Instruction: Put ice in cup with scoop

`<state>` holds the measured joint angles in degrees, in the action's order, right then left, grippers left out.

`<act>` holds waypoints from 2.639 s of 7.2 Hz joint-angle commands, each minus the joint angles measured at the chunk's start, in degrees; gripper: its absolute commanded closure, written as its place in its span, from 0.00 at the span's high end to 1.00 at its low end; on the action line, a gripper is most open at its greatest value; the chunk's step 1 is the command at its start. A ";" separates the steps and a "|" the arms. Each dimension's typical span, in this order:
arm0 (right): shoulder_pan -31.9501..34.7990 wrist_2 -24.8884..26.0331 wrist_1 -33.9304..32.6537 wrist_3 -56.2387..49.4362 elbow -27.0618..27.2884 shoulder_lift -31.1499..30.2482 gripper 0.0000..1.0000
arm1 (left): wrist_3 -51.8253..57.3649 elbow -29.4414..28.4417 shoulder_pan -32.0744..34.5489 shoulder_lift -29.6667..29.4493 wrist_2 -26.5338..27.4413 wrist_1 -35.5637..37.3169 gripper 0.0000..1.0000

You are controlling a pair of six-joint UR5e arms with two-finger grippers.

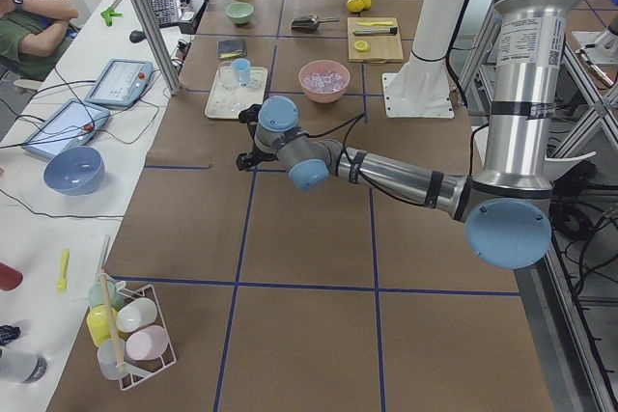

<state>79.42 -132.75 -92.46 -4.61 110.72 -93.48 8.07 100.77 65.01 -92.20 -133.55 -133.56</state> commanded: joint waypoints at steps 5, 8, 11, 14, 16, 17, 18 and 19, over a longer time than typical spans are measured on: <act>-0.76 0.03 0.00 0.13 1.34 0.76 1.00 | -7.01 -4.43 -24.74 -14.74 11.99 -1.26 1.00; -0.76 0.12 0.00 0.13 1.52 0.67 1.00 | -7.98 -4.01 -32.29 -19.58 12.78 1.70 1.00; -3.63 0.20 0.09 8.25 3.78 0.76 1.00 | -7.01 -5.23 -36.07 -20.21 16.04 -2.02 1.00; -6.63 0.21 0.09 13.71 6.16 0.76 1.00 | -6.84 -11.11 -37.41 -20.39 16.04 -12.13 1.00; -9.97 0.56 0.44 19.00 8.10 0.76 1.00 | -3.16 -12.17 -37.50 -20.74 16.04 -13.13 1.00; -11.55 0.73 3.22 23.55 8.11 0.76 1.00 | -3.15 -12.27 -37.76 -21.44 16.04 -13.22 1.00; -14.70 2.56 8.56 32.64 8.11 0.58 1.00 | -3.41 -12.09 -37.77 -21.53 16.04 -13.22 1.00; -18.91 5.45 13.31 42.57 8.11 -0.20 1.00 | -3.58 -12.09 -37.77 -21.62 16.04 -13.22 1.00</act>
<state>65.18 -130.24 -85.06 26.34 118.78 -93.00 4.64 88.69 27.29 -113.63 -117.51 -146.73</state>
